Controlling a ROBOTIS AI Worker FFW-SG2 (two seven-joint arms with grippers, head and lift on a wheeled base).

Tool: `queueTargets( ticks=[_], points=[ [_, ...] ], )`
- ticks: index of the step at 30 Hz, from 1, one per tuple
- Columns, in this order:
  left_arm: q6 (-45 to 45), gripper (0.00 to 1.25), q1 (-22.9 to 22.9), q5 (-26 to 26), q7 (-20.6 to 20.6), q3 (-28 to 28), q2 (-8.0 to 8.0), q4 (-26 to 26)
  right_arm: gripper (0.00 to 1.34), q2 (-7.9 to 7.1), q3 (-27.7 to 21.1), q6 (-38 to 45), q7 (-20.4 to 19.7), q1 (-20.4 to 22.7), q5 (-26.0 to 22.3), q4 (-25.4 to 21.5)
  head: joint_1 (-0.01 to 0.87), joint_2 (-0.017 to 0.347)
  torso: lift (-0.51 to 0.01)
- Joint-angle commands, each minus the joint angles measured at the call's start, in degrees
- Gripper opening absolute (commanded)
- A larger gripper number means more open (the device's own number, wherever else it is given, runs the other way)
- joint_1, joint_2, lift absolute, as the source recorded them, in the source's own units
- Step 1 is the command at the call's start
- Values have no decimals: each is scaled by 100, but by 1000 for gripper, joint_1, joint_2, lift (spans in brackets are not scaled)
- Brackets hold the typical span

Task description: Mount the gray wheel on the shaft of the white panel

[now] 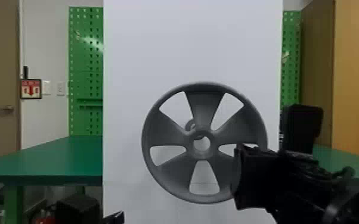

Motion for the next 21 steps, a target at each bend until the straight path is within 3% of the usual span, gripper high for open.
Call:
queueTargets(
  ticks=[1,21],
  points=[
    [8,1118,-16,1,1,-27,2,2,12,8,19,-32,-47,-99,-60,54,34,34,-489],
    [17,1118,-60,1,18,-62,28,11,12,43,63,-313,-127,-204,-236,239,34,34,-489]
  ],
)
